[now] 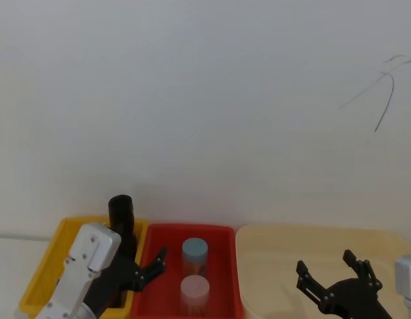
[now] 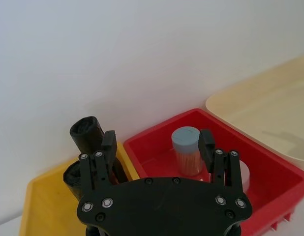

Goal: Pick up the garbage bag with the one hand and transfer it to the other hand.

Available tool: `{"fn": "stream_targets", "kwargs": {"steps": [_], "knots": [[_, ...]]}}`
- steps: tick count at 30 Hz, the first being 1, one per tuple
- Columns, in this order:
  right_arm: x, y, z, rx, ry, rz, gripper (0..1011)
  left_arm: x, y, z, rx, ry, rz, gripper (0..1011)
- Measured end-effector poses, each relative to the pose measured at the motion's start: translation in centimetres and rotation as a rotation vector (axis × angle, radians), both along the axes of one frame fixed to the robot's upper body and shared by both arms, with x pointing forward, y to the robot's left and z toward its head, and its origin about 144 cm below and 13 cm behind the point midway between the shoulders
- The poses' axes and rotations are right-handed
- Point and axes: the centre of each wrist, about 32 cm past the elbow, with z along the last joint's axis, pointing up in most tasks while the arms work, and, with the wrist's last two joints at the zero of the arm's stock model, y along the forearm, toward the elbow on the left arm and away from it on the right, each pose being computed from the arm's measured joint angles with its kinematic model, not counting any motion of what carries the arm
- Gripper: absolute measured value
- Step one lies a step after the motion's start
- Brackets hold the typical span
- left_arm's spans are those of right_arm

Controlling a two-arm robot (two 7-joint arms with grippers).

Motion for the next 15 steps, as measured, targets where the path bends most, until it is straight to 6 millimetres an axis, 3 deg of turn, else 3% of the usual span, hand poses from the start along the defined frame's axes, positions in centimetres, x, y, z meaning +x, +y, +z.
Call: {"fn": "stream_targets", "kwargs": {"steps": [15], "knots": [[0.0,0.0,0.0,0.000,0.000,0.000,1001,-1.7,3.6,-0.1,-0.027,0.047,-0.050,1002]]}}
